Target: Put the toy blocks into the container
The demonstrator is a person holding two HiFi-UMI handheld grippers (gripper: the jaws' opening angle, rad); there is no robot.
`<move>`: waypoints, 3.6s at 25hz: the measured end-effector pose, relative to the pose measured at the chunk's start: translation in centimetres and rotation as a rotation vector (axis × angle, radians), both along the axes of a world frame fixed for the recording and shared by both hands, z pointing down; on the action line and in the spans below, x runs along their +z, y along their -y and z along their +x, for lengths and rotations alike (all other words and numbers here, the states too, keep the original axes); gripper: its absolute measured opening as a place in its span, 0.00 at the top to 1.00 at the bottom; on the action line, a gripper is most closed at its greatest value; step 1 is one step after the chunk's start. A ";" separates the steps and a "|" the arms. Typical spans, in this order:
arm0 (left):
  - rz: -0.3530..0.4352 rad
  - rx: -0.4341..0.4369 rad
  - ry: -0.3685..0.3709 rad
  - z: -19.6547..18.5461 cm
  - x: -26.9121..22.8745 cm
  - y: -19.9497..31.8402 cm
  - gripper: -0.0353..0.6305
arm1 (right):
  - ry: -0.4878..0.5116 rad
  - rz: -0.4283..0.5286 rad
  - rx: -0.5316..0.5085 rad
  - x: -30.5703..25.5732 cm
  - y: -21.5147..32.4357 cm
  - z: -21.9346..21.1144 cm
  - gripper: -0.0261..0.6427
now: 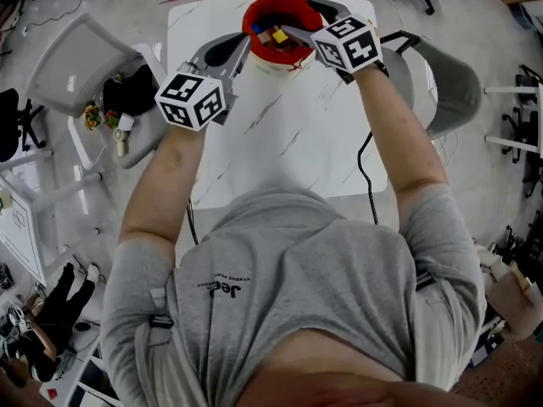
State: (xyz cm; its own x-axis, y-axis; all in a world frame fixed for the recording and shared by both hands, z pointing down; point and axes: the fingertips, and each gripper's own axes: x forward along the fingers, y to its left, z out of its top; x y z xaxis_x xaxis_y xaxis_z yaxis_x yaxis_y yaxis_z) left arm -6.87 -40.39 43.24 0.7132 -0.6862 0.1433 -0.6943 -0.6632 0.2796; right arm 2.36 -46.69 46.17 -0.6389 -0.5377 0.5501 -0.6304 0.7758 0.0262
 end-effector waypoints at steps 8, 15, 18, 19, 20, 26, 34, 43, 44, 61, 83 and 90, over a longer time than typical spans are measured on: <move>0.017 0.002 -0.005 -0.2 -1.2 -1.2 0.86 | 0.020 -0.003 0.016 -1.2 -2.0 1.4 0.47; 0.026 -0.002 -0.004 -0.5 -3.5 -3.3 0.86 | 0.087 0.041 0.053 -4.6 -4.7 3.1 0.48; 0.040 -0.008 0.003 -0.8 -4.5 -4.9 0.86 | 0.129 0.060 0.072 -6.2 -6.5 4.1 0.48; 0.045 -0.010 0.007 -0.9 -4.8 -5.4 0.86 | 0.144 0.064 0.078 -6.6 -7.1 4.5 0.48; 0.051 -0.012 0.011 -1.1 -5.1 -6.0 0.86 | 0.158 0.067 0.084 -7.1 -7.7 4.8 0.48; 0.084 -0.028 0.024 -2.2 -6.9 -9.0 0.86 | 0.226 0.109 0.089 -9.9 -11.2 5.9 0.59; 0.124 -0.073 0.018 -4.1 -9.1 -13.7 0.86 | 0.275 0.158 0.093 -12.2 -16.9 7.5 0.78; 0.153 -0.083 0.045 -4.6 -10.2 -17.7 0.86 | 0.355 0.199 0.173 -13.6 -20.5 10.3 0.93; 0.153 -0.086 0.047 -4.7 -10.3 -18.0 0.86 | 0.356 0.199 0.173 -13.4 -20.8 10.4 0.95; 0.118 -0.172 0.014 -7.6 -9.6 -19.8 0.86 | 0.363 0.198 0.155 -13.1 -22.3 11.3 0.96; 0.123 -0.180 -0.017 -7.6 -10.0 -19.5 0.86 | 0.357 0.205 0.145 -13.5 -21.7 11.3 0.96; 0.118 -0.174 -0.018 -7.4 -9.7 -19.5 0.86 | 0.357 0.198 0.139 -13.1 -21.8 11.2 0.96</move>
State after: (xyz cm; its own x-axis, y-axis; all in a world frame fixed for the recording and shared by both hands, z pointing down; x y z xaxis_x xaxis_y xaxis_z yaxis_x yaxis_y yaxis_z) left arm -14.28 -20.88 33.52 0.5839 -0.8107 0.0429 -0.7969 -0.5624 0.2204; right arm 13.58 -24.87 33.11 -0.6846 -0.7050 0.1851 -0.7251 0.6848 -0.0734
